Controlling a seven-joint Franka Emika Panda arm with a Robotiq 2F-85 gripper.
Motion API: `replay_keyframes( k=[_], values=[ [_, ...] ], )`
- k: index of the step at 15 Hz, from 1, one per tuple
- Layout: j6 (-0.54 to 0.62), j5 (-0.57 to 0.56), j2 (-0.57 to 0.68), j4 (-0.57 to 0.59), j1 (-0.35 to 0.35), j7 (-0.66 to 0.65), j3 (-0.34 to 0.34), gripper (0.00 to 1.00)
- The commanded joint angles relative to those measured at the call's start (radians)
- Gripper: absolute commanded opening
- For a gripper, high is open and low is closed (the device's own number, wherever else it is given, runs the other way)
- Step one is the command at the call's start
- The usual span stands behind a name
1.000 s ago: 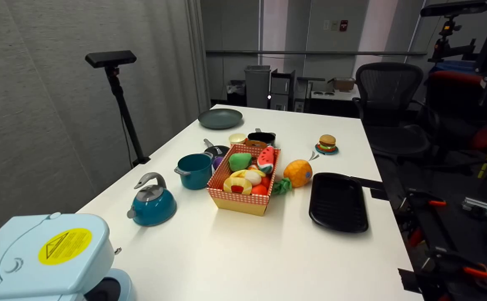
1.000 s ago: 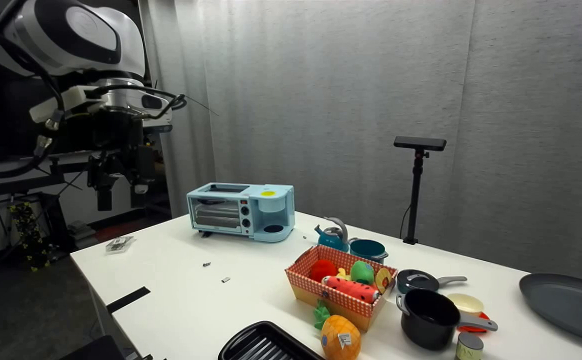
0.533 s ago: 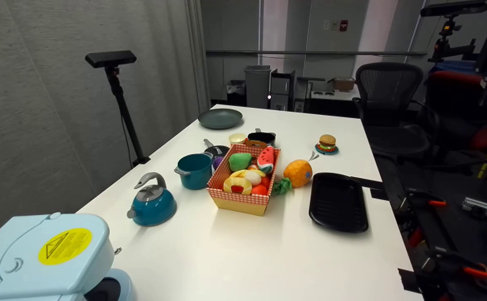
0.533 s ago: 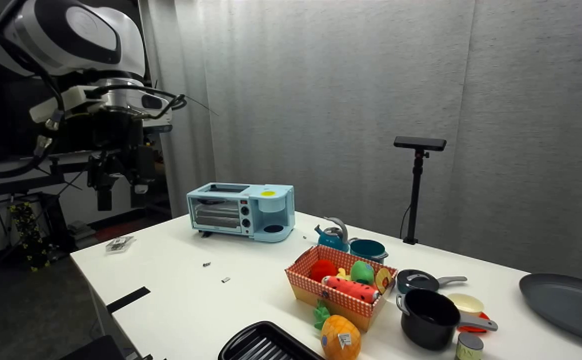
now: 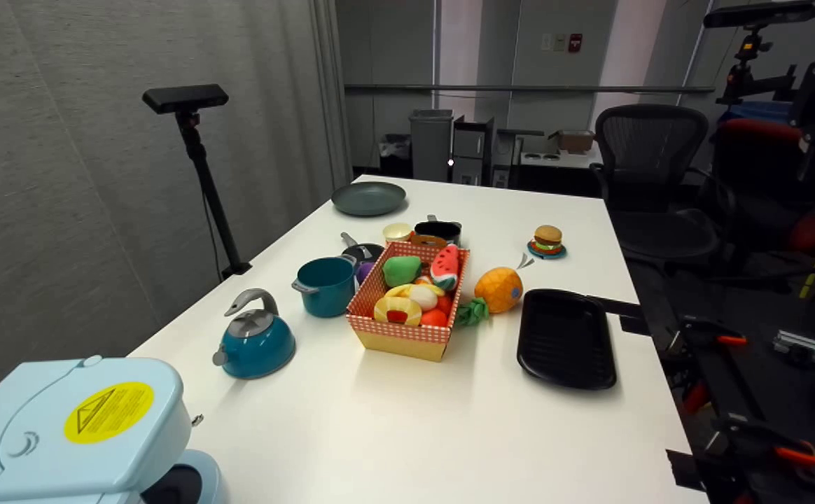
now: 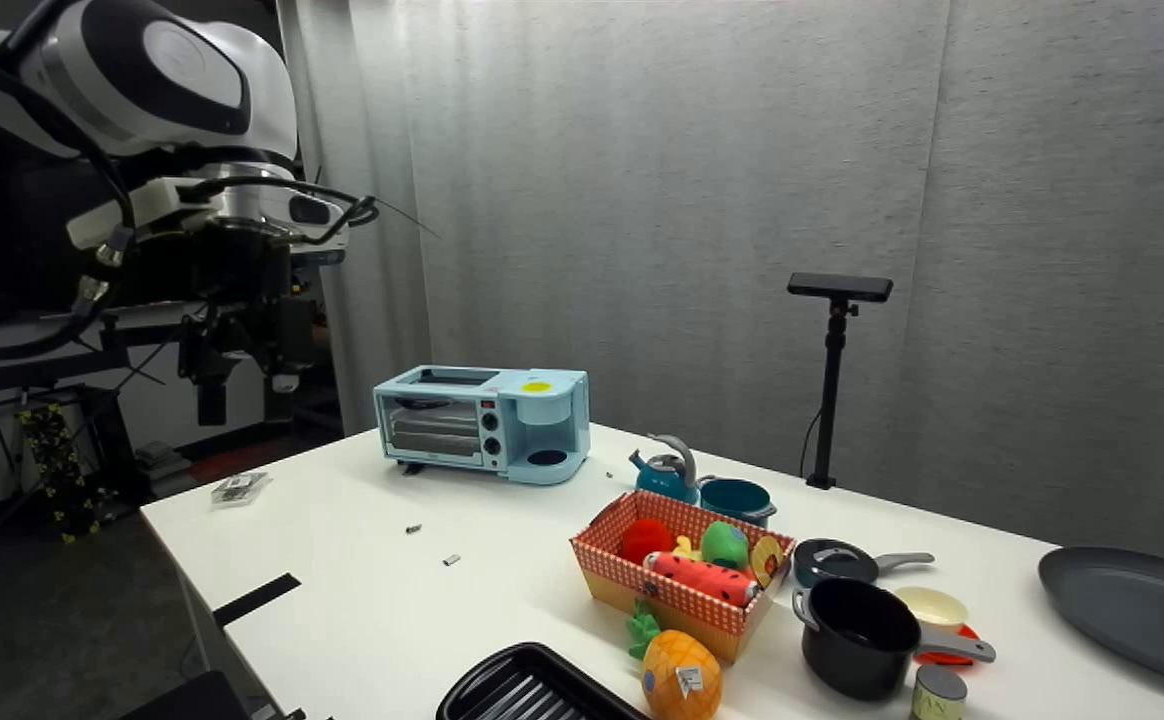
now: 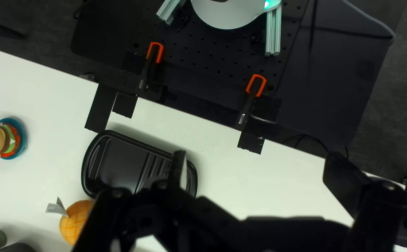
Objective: Put the watermelon plush toy in the black pot
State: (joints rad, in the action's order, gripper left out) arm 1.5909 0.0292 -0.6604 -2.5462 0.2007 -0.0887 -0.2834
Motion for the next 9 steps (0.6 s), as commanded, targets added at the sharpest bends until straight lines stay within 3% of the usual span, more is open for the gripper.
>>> replay_keyframes(
  k=[1, 9],
  values=[
    [0.022, -0.018, 0.032, 0.017, -0.006, -0.005, 0.03, 1.0],
    [0.105, -0.016, 0.135, 0.044, -0.06, 0.004, 0.113, 1.0]
  ],
)
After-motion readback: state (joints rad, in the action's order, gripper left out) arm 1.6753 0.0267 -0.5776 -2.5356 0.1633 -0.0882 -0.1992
